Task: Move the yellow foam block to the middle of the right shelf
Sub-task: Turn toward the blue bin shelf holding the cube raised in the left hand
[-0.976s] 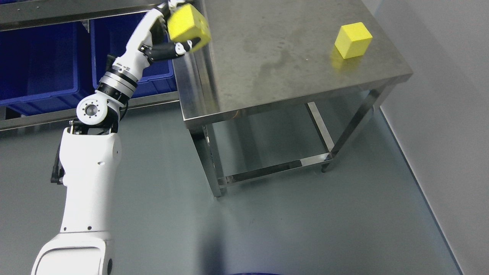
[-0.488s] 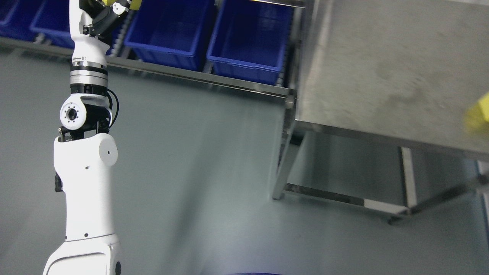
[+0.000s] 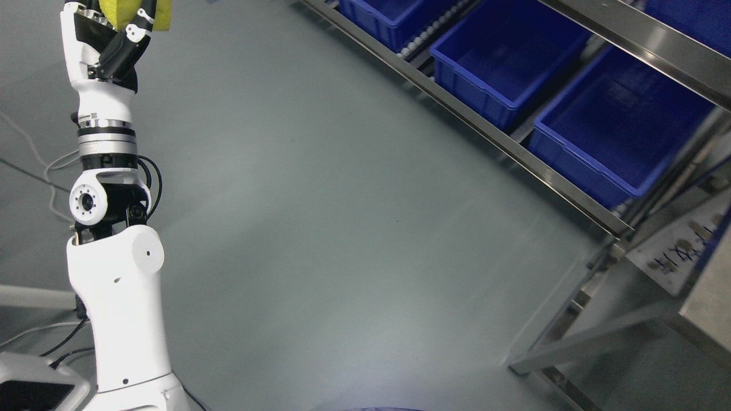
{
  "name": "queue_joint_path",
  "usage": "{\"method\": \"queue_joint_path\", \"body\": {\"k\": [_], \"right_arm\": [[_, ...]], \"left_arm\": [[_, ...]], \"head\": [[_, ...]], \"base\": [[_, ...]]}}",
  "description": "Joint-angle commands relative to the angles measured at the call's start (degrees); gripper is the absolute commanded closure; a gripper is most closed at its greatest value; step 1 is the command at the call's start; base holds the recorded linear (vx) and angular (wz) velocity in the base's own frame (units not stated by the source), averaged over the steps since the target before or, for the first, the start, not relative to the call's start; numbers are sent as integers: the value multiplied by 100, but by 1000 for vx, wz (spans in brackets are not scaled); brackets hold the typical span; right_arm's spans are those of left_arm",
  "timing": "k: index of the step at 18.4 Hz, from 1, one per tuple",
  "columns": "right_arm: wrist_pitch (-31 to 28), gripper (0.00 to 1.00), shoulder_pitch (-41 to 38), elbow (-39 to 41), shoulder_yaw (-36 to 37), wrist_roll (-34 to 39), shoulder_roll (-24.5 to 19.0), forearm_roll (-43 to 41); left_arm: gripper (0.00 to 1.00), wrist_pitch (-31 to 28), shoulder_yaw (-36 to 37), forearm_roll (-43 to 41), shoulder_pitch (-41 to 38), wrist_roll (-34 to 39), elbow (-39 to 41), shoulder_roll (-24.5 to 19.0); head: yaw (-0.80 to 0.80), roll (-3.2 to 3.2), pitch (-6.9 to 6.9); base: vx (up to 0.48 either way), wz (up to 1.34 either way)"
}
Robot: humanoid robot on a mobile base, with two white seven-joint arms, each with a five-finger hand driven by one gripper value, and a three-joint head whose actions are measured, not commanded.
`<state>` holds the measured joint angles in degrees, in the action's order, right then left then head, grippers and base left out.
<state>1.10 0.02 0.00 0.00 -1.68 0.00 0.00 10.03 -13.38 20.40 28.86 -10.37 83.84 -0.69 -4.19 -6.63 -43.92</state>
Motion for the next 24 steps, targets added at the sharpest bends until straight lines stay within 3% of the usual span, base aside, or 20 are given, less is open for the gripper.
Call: {"method": "queue_joint_path", "body": {"k": [1,9,24], "right_arm": [[5,0,-143,100,70,1,100,18],[5,0,-143,100,70,1,100,18],[5,0,-143,100,70,1,100,18]], "left_arm": [[74,-1,-394,34,-179,-9,440,-31],[74,34,-376,34,-293,-18,440,-31],[74,34,-218,25,-293,-26,458,-31]], "head": [[0,0,0],[0,0,0],[0,0,0]], "base": [[115,777],[166,431],[300,-89]]}}
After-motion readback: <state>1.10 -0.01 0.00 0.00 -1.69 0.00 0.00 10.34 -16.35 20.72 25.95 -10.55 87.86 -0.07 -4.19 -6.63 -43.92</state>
